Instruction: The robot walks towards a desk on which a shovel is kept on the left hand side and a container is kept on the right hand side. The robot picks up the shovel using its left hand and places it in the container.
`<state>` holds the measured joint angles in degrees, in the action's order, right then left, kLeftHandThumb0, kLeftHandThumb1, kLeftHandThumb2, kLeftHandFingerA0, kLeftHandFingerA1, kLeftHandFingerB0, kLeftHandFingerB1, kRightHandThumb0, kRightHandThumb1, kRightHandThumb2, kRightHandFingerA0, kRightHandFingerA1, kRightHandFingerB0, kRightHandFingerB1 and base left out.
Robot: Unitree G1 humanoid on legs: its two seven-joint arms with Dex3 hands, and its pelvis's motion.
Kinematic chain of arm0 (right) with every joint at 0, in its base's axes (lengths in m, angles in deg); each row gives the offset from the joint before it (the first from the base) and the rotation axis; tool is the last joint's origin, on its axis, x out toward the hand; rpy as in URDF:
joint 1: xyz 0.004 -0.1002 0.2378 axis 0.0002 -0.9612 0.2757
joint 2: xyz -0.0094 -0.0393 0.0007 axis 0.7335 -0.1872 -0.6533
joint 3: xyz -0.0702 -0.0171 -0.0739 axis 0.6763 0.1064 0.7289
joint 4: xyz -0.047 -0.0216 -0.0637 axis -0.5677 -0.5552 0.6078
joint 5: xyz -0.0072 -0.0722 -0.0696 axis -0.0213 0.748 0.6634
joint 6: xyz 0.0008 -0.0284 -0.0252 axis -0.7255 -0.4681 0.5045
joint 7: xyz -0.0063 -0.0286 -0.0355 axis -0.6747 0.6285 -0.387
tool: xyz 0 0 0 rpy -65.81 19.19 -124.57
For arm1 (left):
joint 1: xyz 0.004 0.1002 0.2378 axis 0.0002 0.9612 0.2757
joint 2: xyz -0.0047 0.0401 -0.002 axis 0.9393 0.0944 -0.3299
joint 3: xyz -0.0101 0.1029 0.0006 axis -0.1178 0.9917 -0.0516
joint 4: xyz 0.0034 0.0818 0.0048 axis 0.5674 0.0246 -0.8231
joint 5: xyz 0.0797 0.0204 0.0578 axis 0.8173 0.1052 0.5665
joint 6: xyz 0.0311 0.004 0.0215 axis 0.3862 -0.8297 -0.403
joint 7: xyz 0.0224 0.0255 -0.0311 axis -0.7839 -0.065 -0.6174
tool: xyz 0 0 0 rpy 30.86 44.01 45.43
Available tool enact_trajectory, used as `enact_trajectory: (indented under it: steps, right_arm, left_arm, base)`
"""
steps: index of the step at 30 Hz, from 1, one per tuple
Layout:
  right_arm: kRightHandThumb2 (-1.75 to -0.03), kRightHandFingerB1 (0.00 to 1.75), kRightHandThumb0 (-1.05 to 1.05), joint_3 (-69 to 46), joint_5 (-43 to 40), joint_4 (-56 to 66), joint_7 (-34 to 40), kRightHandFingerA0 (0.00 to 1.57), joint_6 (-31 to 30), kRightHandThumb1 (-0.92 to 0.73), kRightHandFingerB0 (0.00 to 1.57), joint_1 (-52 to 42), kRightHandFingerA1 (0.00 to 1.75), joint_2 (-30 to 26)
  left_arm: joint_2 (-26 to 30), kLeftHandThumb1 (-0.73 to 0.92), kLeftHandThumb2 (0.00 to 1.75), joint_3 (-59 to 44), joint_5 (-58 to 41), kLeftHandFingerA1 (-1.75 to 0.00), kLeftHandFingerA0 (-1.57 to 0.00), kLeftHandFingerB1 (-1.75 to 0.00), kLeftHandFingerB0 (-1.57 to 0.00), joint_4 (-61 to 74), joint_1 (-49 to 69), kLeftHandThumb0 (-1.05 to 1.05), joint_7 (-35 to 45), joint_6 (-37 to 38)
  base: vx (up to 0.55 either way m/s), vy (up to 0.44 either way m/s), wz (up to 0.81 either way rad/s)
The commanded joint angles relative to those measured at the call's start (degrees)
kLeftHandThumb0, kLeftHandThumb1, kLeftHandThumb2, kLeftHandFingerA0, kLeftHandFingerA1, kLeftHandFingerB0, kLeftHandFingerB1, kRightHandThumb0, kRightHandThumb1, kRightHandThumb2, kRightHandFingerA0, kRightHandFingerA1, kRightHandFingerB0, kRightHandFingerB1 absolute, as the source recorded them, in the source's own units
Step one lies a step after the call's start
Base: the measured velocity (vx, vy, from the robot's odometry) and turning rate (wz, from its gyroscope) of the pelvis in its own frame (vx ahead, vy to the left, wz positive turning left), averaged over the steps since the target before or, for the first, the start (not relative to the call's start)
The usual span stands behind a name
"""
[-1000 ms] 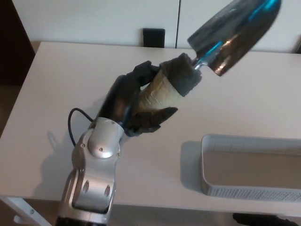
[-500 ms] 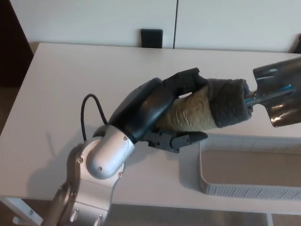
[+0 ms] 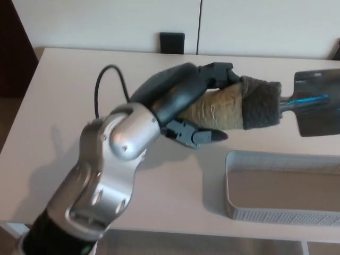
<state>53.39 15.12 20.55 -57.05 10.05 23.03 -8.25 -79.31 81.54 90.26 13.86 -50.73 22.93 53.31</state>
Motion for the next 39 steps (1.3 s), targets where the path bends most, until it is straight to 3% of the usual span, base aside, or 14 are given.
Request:
enact_trajectory:
  steps: [1, 2, 3, 8, 9, 11, 13, 17, 20, 23, 25, 31, 33, 39]
  right_arm:
    - [-0.57, 0.39, -0.52, -0.47, 0.77, 2.0, -0.22, 0.51, 1.66, -0.55, 0.41, -1.05, 0.46, -1.58]
    - [-0.56, 0.39, -0.52, -0.59, 0.58, 1.89, -0.24, 0.51, 1.75, -0.55, 0.41, -1.03, 0.46, -1.45]
    - [-0.56, 0.39, -0.51, -0.87, 0.33, 2.34, -0.35, 0.51, 1.31, -0.54, 0.4, -1.3, 0.46, -1.52]
    - [-0.56, 0.4, -0.52, -0.88, 0.79, 2.96, -0.34, 0.53, 1.11, -0.55, 0.41, -1.44, 0.47, -1.97]
    - [-0.78, 0.5, -0.57, -0.81, 0.94, 2.92, -0.44, 0.46, 1.2, -0.45, 0.36, -1.12, 0.56, -2.13]
    - [-0.56, 0.4, -0.54, -0.72, 0.95, 2.84, -0.49, 0.52, 0.86, -0.54, 0.4, -0.31, 0.47, -1.99]
    - [-0.56, 0.39, -0.52, -0.65, 1.05, 3.78, -0.49, 0.49, 0.07, -0.54, 0.4, -1.02, 0.46, -2.13]
    - [-0.56, 0.38, -0.51, -0.7, 1.26, 3.77, -0.52, 0.49, -0.47, -0.55, 0.41, -0.14, 0.45, -2.47]
    - [-0.56, 0.38, -0.5, -0.86, 1.04, 3.62, -0.56, 0.48, -0.48, -0.56, 0.41, 0.24, 0.44, -2.48]
    - [-0.57, 0.37, -0.49, -1.01, 0.92, 3.91, -0.69, 0.48, -0.04, -0.56, 0.39, -0.14, 0.43, -2.64]
    - [-0.57, 0.37, -0.5, -0.87, 1.17, 3.4, -0.76, 0.48, 0.73, -0.56, 0.39, -0.12, 0.44, -2.83]
    - [-0.56, 0.37, -0.5, -0.99, 0.83, 4.2, -1.51, 0.48, 0.29, -0.56, 0.39, -0.21, 0.43, -3.19]
    - [-0.56, 0.37, -0.5, -1.08, 0.82, 3.97, -1.58, 0.48, 0.39, -0.56, 0.39, 0.11, 0.43, -3.22]
    - [-0.57, 0.37, -0.51, -0.71, 2.15, 5.6, -1.33, 0.49, -0.5, -0.56, 0.4, 0.19, 0.42, -4.04]
  left_arm:
    - [2.66, 0.79, 0.65, 3.85, 7.64, -0.86, -0.85, -0.54, -0.68, -5.28, -4.01, -0.31, -2.48, 0.06]
    - [3.18, 0.83, 0.65, 5.08, 8.79, -1.2, -0.87, -0.55, -0.75, -6.0, -4.49, -0.31, -2.16, 0.17]
    - [4.06, 0.82, 0.65, 7.19, 10.27, -1.24, -0.87, -0.52, -0.72, -6.53, -3.99, -0.3, -2.75, 1.86]
    - [4.52, 0.86, 0.66, 10.46, 10.04, -0.89, -0.88, -0.5, -0.66, -6.01, -1.22, -0.3, -0.73, 0.32]
    - [4.29, 0.88, 0.66, 10.84, 10.14, -0.71, -0.79, -0.53, -0.66, -6.09, -0.66, -0.3, -0.43, -0.52]
    - [5.04, 0.92, 0.71, 11.09, 10.21, -0.58, -0.72, -0.54, -0.64, -6.56, -0.11, -0.38, -0.95, 1.14]
    - [5.8, 0.88, 0.65, 11.38, 10.18, -0.96, -0.8, -0.6, -0.67, -6.16, 1.58, -0.31, -2.37, 3.4]
    - [5.28, 0.86, 0.65, 11.2, 10.08, -1.09, -0.83, -0.58, -0.66, -6.12, 1.23, -0.35, -2.35, 3.12]
    - [5.08, 0.85, 0.64, 11.26, 10.16, -1.09, -0.83, -0.52, -0.68, -5.96, 1.17, -0.35, -2.79, 3.72]
    - [4.5, 0.86, 0.65, 11.59, 10.56, -0.74, -0.76, -0.5, -0.62, -4.96, 1.24, -0.36, -1.69, 2.89]
    - [3.78, 0.85, 0.65, 12.16, 11.6, -1.03, -0.8, -0.51, -0.65, -4.1, 1.46, -0.37, -1.39, 1.64]
    - [2.53, 0.89, 0.66, 14.38, 14.24, -0.79, -0.73, -0.55, -0.63, -2.15, 0.58, -0.4, 0.8, 0.0]
    - [1.39, 0.91, 0.67, 15.03, 14.68, -1.25, -0.8, -0.58, -0.67, -1.4, -0.12, -0.42, 2.42, -1.34]
    - [-0.98, 0.92, 0.67, 17.08, 17.42, -0.96, -0.89, -0.54, -0.63, -0.3, -1.36, -0.42, 6.03, -3.0]
  base:
    - [0.0, 0.0, 0.0]
    - [0.0, 0.0, 0.0]
    - [0.0, 0.0, 0.0]
    - [0.0, 0.0, 0.0]
    - [0.0, 0.0, 0.0]
    - [0.0, 0.0, 0.0]
    - [0.0, 0.0, 0.0]
    - [0.0, 0.0, 0.0]
    - [0.0, 0.0, 0.0]
    - [0.0, 0.0, 0.0]
    - [0.0, 0.0, 0.0]
    - [0.0, 0.0, 0.0]
    - [0.0, 0.0, 0.0]
    - [0.0, 0.0, 0.0]
